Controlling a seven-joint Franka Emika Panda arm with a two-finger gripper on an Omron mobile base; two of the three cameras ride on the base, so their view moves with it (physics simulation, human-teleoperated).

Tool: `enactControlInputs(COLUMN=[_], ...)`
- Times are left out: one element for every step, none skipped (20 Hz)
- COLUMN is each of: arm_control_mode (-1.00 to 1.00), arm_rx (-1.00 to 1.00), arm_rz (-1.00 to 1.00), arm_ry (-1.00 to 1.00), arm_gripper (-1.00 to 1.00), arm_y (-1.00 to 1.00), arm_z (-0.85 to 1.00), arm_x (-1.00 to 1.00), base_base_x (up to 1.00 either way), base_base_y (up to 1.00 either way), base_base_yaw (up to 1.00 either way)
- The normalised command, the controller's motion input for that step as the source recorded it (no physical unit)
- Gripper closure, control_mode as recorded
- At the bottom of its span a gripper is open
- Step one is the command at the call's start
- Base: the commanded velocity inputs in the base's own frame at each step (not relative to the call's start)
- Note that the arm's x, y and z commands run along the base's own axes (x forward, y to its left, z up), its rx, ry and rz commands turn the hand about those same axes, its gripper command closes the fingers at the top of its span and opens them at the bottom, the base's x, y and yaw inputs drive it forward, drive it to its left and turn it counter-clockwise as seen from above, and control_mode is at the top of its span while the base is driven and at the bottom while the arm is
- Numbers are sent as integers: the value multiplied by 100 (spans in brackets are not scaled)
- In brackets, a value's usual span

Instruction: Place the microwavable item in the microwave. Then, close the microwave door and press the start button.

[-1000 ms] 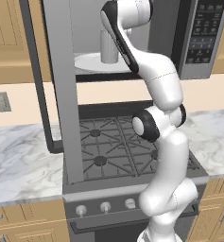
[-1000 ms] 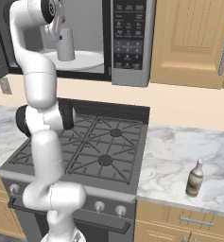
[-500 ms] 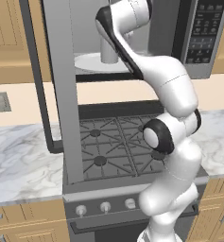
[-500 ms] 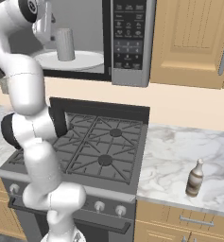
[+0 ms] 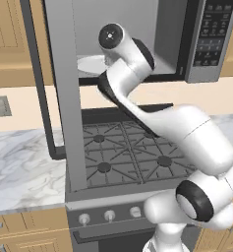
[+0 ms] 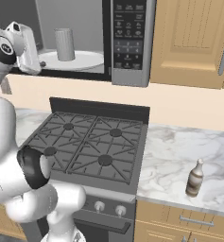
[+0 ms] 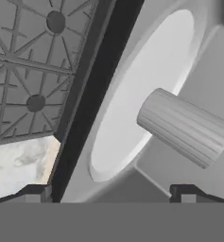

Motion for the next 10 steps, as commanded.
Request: enactControlInputs(arm_control_mode=[-100, -100, -100, -100, -100, -100, -100, -100, -100, -100], arm_rx=[-19, -18, -17, -17, -15, -16, -16, -15, -15, -16], arm_rz=[4, 4, 4, 4, 5, 1, 1, 0, 0, 0], arm_ry=[-19, -18, -18, -19, -21, -20, -25, -27, -33, -31], arm_gripper=[-100, -100, -100, -100, -100, -100, -100, -100, -100, -100], arm_y=[-9, -11, -13, -11, -10, 0, 0, 0, 0, 14], arm_z=[-81, -75, -69, -60, -47, -33, -31, -24, -14, -4], arm_x=[-40, -41, -45, -64, -81, -82, -86, -90, -94, -83], base_base_x=[0, 0, 0, 0, 0, 0, 0, 0, 0, 0], base_base_y=[0, 0, 0, 0, 0, 0, 0, 0, 0, 0], base_base_yaw=[0, 0, 0, 0, 0, 0, 0, 0, 0, 0])
